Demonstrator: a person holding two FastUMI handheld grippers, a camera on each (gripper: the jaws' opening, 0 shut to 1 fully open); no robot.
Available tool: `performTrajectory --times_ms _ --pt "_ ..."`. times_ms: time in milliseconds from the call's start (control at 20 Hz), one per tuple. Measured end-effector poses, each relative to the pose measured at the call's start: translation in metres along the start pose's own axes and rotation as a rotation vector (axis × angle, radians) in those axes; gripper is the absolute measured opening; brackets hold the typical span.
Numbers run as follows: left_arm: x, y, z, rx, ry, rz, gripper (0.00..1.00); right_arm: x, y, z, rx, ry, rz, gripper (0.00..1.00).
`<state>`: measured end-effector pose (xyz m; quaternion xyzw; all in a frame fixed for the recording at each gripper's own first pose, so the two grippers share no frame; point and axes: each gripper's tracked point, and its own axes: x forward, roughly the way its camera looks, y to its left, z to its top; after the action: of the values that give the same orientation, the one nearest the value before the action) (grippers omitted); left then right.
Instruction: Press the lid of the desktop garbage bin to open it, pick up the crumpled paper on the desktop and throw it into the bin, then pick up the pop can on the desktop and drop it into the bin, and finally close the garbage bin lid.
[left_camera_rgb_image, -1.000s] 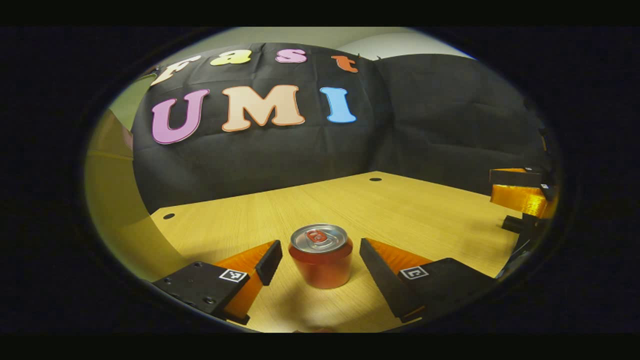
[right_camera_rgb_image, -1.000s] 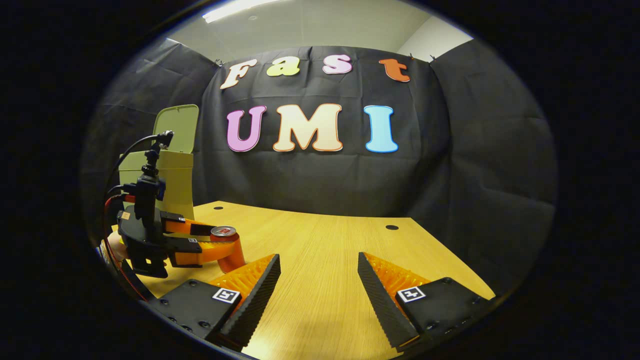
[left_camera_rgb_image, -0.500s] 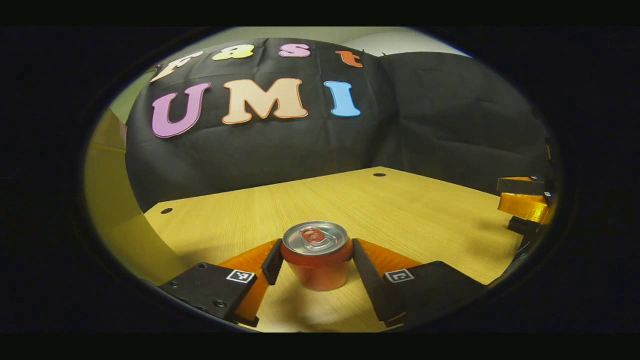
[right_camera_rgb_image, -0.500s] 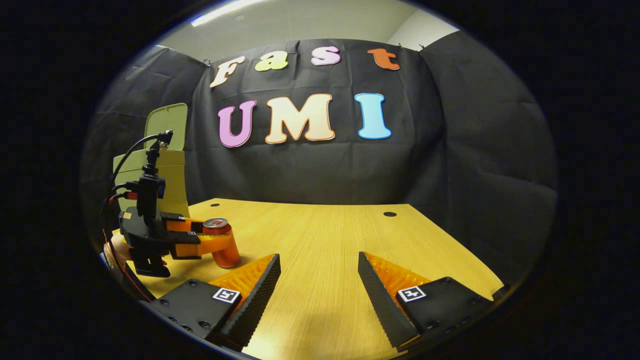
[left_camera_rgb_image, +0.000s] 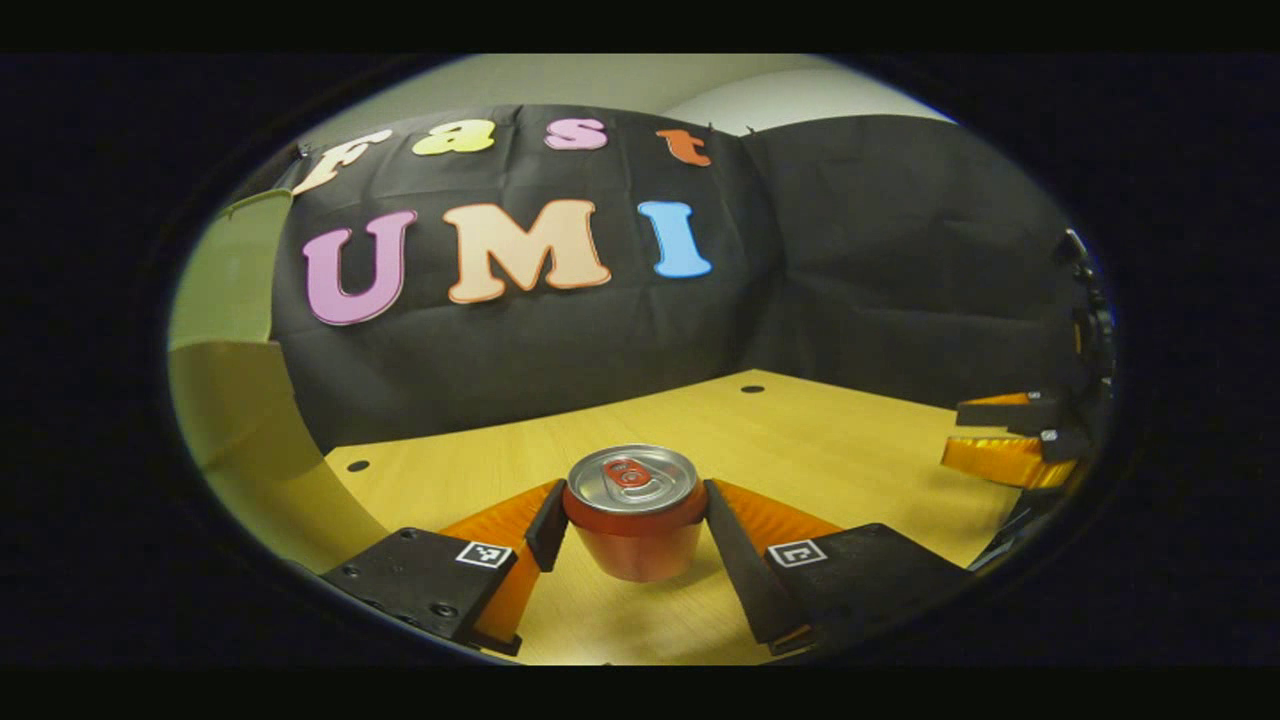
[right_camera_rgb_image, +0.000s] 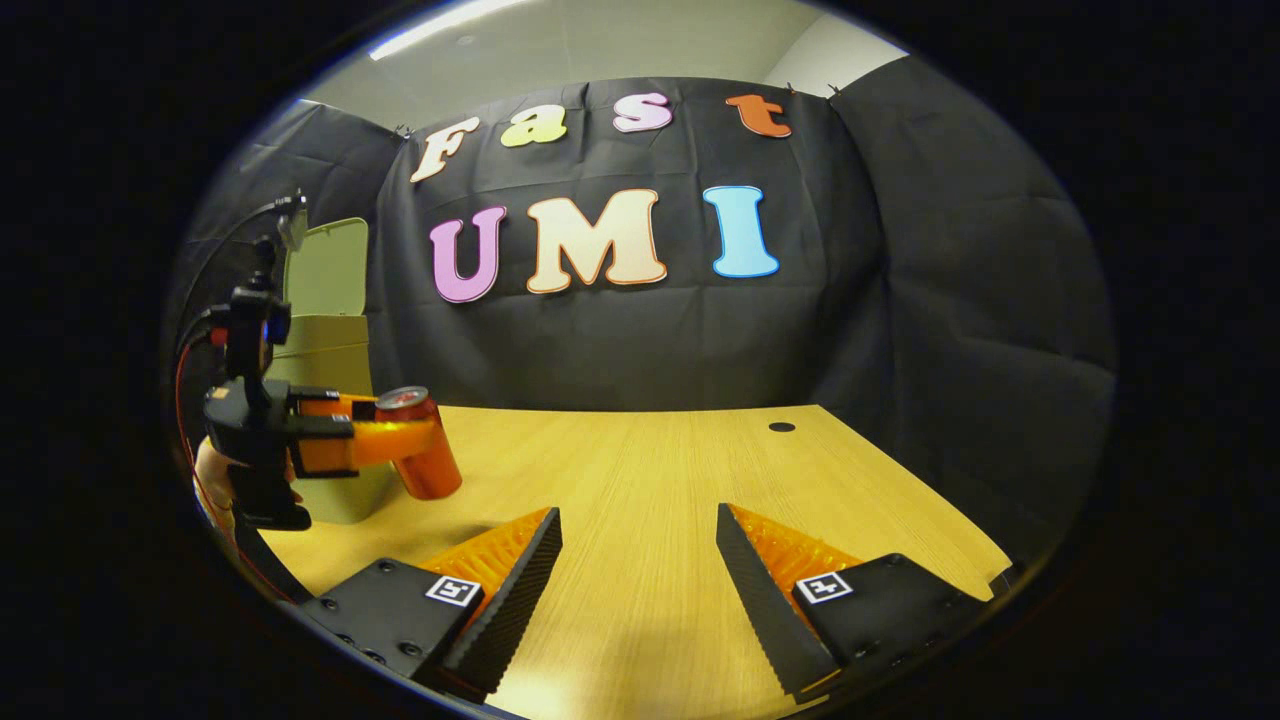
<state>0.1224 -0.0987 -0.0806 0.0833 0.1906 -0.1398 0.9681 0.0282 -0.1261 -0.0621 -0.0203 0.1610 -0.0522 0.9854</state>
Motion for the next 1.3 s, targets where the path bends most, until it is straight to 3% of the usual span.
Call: performTrajectory --times_ms 500,700,900,1100,1300 --pt "-0.077 0.005 0.132 -0.021 -0.205 0.002 0.77 -0.008 0.045 0.001 -0.047 0.005 0.097 0.98" --pt "-0.107 0.054 0.166 0.031 -0.246 0.104 0.76 -0.005 0.049 -0.006 -0.037 0.03 0.112 0.98" --pt "-0.132 0.112 0.181 0.012 -0.248 0.206 0.76 -0.006 0.042 -0.008 -0.015 0.039 0.105 0.98" --pt "-0.144 0.173 0.177 -0.007 -0.211 0.331 0.77 -0.01 0.031 -0.001 0.012 0.02 0.09 0.98" --pt "-0.142 0.21 0.148 -0.032 -0.12 0.394 0.76 -0.015 0.028 0.001 0.009 0.014 0.075 0.98"
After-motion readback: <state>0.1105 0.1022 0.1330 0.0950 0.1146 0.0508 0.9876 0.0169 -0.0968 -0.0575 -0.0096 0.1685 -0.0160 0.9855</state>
